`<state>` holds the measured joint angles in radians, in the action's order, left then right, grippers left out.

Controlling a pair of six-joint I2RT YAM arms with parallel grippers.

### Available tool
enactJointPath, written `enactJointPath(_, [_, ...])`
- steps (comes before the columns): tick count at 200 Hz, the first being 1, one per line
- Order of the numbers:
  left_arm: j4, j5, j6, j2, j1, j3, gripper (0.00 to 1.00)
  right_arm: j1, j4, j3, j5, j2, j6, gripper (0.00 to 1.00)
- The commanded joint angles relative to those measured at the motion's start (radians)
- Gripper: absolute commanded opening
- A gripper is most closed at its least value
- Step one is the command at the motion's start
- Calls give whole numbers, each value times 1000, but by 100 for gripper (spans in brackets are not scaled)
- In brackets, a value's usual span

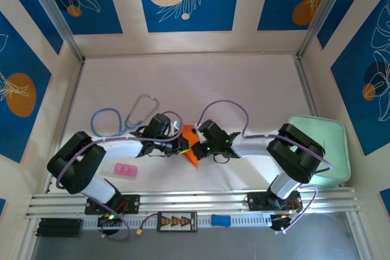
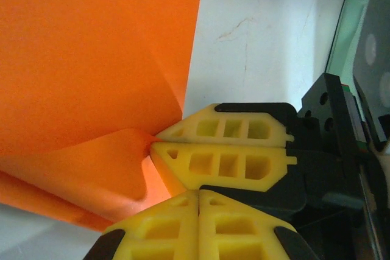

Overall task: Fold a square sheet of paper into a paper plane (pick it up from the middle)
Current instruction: Third fold the triangle at the center of the table.

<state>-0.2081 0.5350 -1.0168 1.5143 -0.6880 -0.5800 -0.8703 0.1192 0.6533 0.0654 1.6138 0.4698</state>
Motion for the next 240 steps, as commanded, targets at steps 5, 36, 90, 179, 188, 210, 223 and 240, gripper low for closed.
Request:
enactJointPath(5, [-28, -4, 11, 35, -4, 14, 6, -10, -46, -19, 5, 6, 7, 0])
enactJointPath(36, [-8, -19, 30, 54, -4, 16, 6, -10, -52, -16, 7, 6, 4, 0])
enactJointPath(90, [-15, -35, 38, 89, -4, 40, 6, -12, -52, -17, 8, 6, 7, 0])
enactJointPath(179, [74, -116, 13, -74, 1, 9, 5, -12, -50, -20, 10, 3, 6, 0])
enactJointPath(188, [78, -116, 11, -68, 2, 8, 6, -12, -48, -21, 10, 3, 6, 0])
enactJointPath(210, [47, -98, 0, -41, 2, 6, 5, -11, -48, -23, 10, 2, 8, 0])
enactJointPath(223, [41, -90, -3, -28, 2, 1, 5, -13, -48, -24, 11, -2, 8, 0])
enactJointPath(240, [38, -86, 2, -20, 1, -9, 5, -11, -51, -24, 11, -5, 6, 0])
